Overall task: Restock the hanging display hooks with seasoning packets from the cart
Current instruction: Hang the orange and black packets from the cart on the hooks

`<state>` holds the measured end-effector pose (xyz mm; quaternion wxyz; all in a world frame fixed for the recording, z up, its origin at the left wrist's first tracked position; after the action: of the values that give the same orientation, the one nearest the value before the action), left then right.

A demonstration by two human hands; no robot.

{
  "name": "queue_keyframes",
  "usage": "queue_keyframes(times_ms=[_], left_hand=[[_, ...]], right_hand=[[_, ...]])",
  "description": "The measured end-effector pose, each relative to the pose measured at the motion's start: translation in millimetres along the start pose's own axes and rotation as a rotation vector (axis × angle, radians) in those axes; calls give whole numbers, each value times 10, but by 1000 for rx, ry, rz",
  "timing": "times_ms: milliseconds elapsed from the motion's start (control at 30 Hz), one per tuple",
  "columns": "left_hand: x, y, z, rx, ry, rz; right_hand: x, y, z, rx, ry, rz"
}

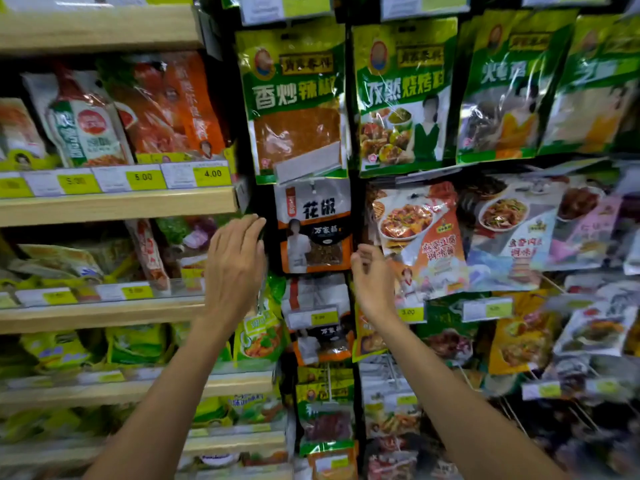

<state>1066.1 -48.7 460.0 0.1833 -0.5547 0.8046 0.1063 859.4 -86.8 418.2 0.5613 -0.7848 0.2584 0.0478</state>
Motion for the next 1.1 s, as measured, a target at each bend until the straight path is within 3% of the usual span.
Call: queue_keyframes(times_ms=[100,200,400,633,900,1100], left_hand=[[233,413,291,-73,-125,155],[491,910,643,-320,-311,490],[1018,2133,1455,-775,-724,901],[1330,3791,2195,-944,-1061,1094],[1563,5482,2746,-766,-1412,1081],[1898,6372,2629,-498,-1580,1096]], right_hand=[[-309,330,314,13,-32,39],[-716,823,677,98,-76,109],[-1728,1964,1561,458,26,131],[-3013,2987,2798,812,227,116],[-4472,3698,3758,1056,340,157],[-5167,3943,3883,1137,484,173]])
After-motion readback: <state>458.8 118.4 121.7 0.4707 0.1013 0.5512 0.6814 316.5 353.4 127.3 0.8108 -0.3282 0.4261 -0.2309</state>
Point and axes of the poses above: each hand's wrist, its own z-axis away from the middle knuckle, its own x-axis out of the palm, y = z × x, the point moved 2 cm from there along -z, towards the middle knuckle, and after that the axes turned 7 degrees about z, right-handed, at the moved point
